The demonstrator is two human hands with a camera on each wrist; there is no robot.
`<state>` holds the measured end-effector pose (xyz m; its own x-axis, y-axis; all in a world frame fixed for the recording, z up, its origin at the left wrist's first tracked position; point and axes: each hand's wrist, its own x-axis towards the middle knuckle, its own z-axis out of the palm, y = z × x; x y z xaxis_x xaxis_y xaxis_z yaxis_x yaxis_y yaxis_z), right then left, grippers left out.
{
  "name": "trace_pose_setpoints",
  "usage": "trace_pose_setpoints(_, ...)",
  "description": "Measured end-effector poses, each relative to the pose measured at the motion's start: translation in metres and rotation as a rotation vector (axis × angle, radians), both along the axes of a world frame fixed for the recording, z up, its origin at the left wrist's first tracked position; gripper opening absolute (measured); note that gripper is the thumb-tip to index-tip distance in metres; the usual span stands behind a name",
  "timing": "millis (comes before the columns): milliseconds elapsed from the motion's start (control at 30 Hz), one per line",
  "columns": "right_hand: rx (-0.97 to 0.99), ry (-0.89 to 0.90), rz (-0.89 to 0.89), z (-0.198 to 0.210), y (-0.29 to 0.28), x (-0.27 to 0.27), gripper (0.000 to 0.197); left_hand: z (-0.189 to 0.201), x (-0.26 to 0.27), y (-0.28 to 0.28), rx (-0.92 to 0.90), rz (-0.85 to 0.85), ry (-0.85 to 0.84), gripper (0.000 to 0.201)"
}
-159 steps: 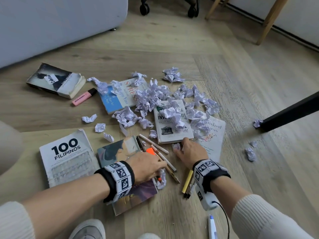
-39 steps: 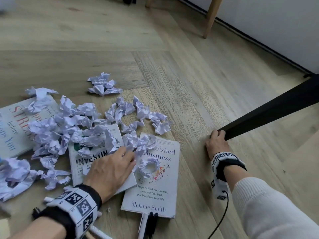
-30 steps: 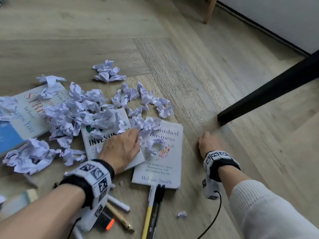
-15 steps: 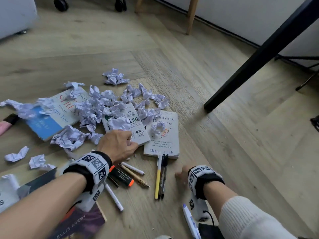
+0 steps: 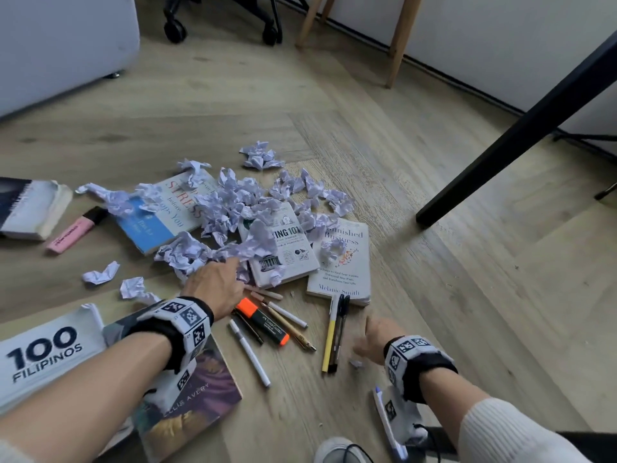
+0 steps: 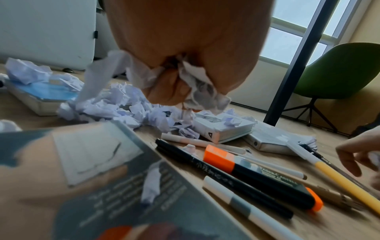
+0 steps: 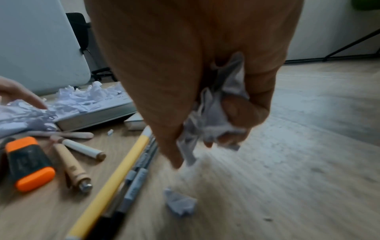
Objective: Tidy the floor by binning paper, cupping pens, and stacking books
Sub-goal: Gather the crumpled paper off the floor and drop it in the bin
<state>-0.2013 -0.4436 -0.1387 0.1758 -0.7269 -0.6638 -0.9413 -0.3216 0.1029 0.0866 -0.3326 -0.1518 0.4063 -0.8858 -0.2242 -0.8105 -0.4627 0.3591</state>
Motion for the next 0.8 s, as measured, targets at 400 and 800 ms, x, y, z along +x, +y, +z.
trace_pose_setpoints(400, -0.046, -0.169, 0.243, -0.007, 0.019, -0.027, 0.015, -0.001, -0.001, -0.003, -0.036, 0.017, -0.026, 0.021)
trace_pose_setpoints(800, -0.278, -0.658, 0.095, 0.043, -0.027, 0.130, 0.026, 0.016, 0.049, 0.017, -0.113, 0.214, -0.107, 0.008)
